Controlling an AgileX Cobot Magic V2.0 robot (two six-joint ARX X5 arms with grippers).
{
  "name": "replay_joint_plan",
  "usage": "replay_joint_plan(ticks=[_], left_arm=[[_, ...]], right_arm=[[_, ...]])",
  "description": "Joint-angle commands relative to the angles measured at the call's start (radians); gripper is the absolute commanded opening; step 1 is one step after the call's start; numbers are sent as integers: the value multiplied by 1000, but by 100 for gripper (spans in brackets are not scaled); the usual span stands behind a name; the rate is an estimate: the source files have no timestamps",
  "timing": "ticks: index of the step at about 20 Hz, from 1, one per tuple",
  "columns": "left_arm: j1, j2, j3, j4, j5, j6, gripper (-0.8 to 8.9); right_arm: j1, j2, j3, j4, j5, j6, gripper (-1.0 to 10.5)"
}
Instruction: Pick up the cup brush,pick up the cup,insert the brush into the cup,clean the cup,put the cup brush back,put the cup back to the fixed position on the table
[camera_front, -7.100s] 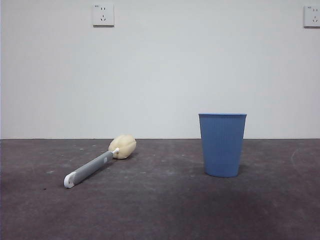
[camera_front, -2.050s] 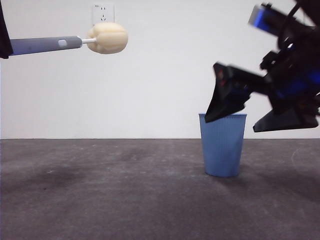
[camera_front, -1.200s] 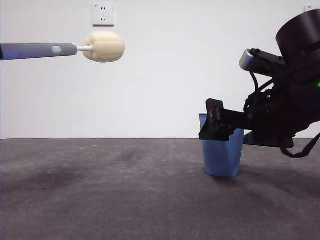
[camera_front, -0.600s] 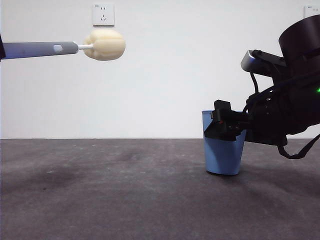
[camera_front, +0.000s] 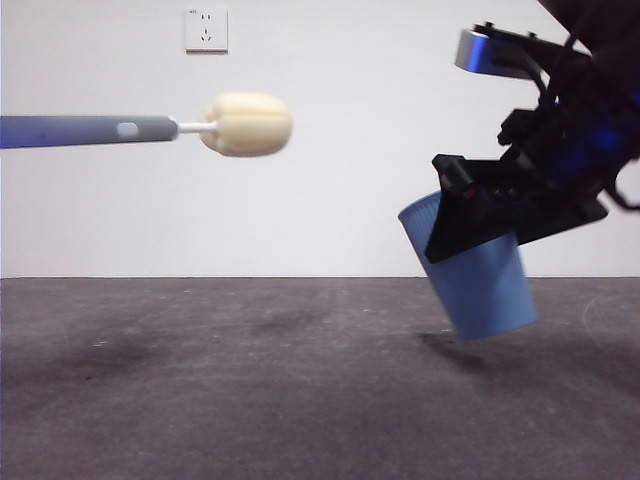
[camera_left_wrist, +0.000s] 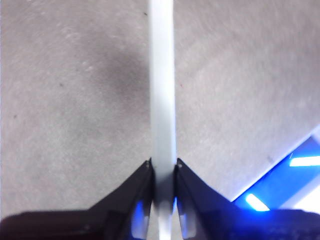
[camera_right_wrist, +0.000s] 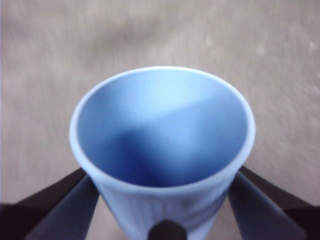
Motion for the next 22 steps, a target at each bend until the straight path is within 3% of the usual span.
replay_joint_plan(ticks=[1,5,8,11,22], left_arm=[[-4,20,-1,-16,41,143,-9],[-17,47,-1,-20,71,225,-9],[-53,52,-1,-28,72,234,-9],[-111,61,-1,-66,87,255,-9],[-242,196,-1,-43,92,214,-8]], right_arm=[[37,-1,105,-203,89,-129,-16],[119,0,238,-412,209,-352,-16],[162,1,255,-499,275,-495,-16],[199,18,255,-534,378,-552,-16],[457,96,255,-626,500,-644,-16]])
